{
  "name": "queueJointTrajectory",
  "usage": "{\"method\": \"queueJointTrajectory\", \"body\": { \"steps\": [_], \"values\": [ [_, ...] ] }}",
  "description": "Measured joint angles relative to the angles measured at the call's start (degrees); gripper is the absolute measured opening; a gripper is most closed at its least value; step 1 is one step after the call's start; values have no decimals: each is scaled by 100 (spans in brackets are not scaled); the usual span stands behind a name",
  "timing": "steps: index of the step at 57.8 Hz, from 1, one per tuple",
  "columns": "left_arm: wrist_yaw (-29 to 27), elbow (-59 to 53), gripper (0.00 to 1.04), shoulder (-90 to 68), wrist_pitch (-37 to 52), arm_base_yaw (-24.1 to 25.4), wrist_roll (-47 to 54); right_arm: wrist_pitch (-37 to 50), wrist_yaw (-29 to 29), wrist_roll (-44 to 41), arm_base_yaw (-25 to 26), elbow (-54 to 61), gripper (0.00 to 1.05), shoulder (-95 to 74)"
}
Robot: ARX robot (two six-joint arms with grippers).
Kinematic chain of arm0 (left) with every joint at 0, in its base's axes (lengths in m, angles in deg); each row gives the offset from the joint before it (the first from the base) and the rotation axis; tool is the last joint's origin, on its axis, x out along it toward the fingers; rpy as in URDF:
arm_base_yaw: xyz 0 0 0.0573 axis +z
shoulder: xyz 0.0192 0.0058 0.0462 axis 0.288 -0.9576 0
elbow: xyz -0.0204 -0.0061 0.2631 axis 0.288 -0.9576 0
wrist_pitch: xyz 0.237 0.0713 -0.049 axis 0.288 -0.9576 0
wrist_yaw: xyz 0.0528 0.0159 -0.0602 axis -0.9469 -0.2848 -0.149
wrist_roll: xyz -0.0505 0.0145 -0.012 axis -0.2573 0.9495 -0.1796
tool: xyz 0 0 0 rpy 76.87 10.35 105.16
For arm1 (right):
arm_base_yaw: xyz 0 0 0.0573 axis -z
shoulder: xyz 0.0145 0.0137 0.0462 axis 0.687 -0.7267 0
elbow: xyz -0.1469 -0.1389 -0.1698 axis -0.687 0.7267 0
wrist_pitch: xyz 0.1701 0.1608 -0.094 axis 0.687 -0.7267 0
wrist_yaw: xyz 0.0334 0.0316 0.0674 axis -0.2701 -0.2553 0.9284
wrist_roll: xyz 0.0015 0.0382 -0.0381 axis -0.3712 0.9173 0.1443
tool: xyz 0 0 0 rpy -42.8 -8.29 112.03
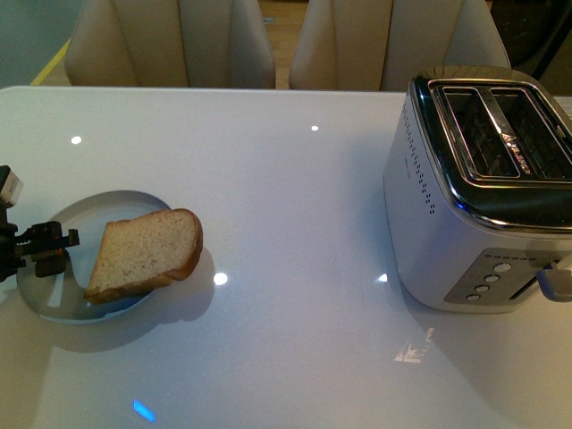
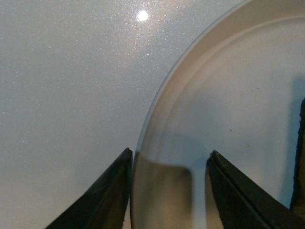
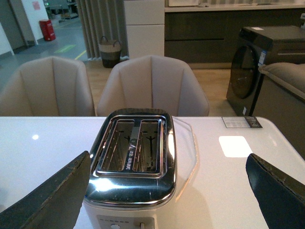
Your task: Left arm holds plate, right arm toasts bread
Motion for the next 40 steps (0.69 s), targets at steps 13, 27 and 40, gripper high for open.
{"method": "queueJointTrajectory", "body": {
  "steps": [13,27,40],
  "values": [
    [293,81,11,2,-190,138,-396,0,0,0,0,0,96,0],
    [636,81,4,57,-260,326,-702,0,0,0,0,2,96,0],
    [935,-103,4,225,-269,529,-905,0,0,2,0,0,96,0]
  ]
}}
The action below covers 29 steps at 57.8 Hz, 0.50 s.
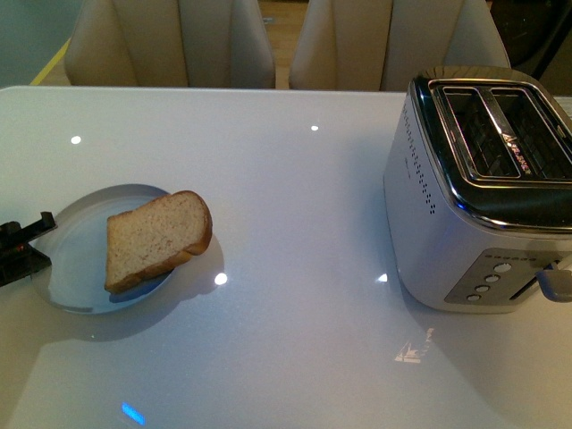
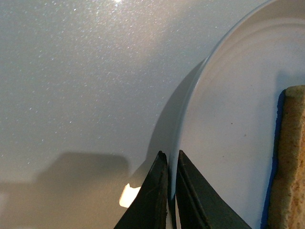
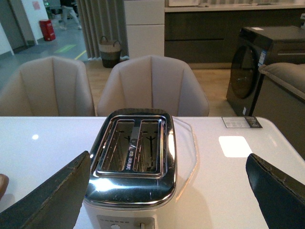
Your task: Left arm holds plate, right arm toasts bread
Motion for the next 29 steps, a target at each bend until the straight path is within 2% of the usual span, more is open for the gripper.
{"method": "queueJointTrajectory", "body": {
  "steps": [17,29],
  "values": [
    [365,-319,3,680,-74,291,-199,0,0,-2,0,2,96,0],
    [699,-546,3,1532,-459,234,-393,0,0,-2,0,0,96,0]
  ]
}}
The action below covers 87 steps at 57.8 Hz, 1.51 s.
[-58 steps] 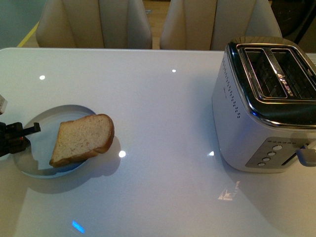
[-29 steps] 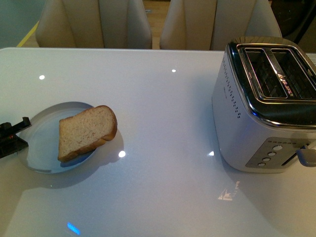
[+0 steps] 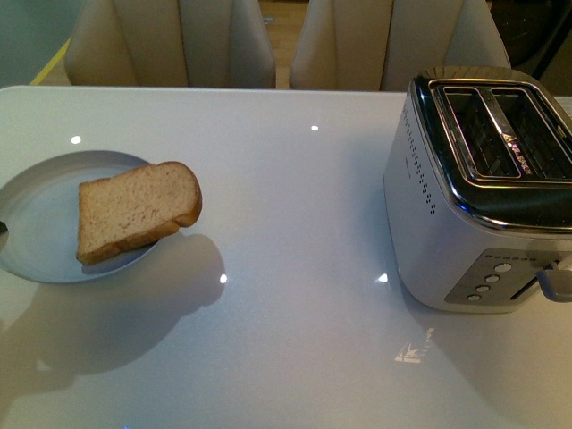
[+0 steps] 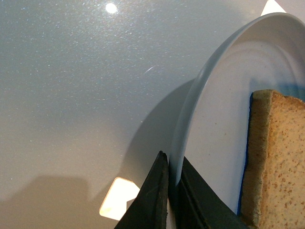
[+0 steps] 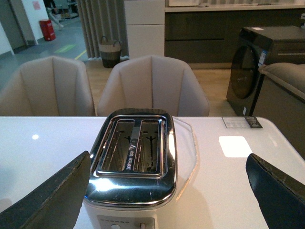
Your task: Left arm holds plate, right arm toasts bread
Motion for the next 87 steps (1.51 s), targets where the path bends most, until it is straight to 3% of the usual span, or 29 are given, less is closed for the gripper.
{"method": "queueJointTrajectory", "body": {
  "steps": [16,35,62,87],
  "values": [
    [17,-11,3,997,-645,-487,-297,0,0,2,0,2,96,0],
    [-345,319,3,1943,-1526,-1604,-815,0,0,0,0,0,96,0],
    [-656,684,3,2404,-1899,-3080,-1661,0,0,0,0,0,96,0],
    [-588,841,3,2481,-1952,-3692,-2157,0,0,0,0,0,96,0]
  ]
}}
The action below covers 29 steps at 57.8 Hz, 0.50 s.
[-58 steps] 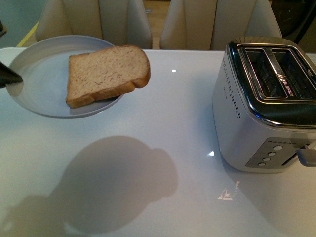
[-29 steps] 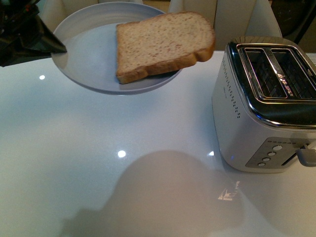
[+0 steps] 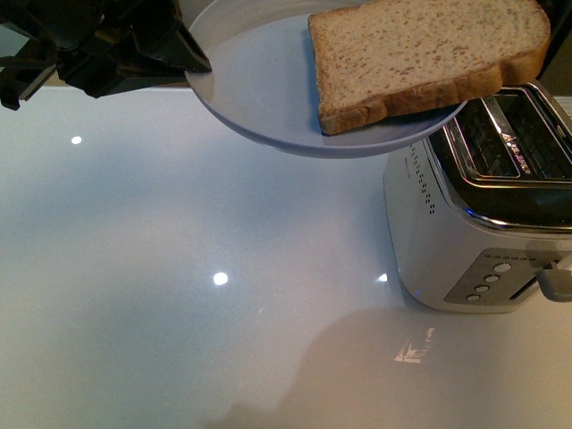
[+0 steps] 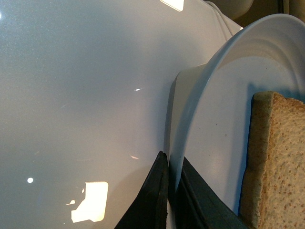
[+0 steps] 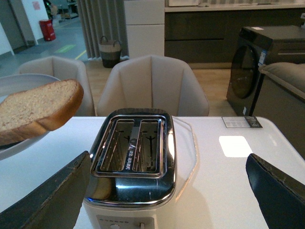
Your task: Left arm holds plate, right arm toasts bread
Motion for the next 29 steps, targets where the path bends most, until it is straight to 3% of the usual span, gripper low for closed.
{"method": "queueJointTrajectory", "body": {
  "steps": [19,24,29],
  "values": [
    [96,0,3,20,35,-46,-63,-37,61,52,11,-13,96,-28],
    [103,-2,3,28,42,-52,-79,-1891,1287,1099,326,-732,96,-1134],
    [140,-2,3,39,46,-74,-74,-2085,1399,1672,286,-809,96,-1685]
  ]
}}
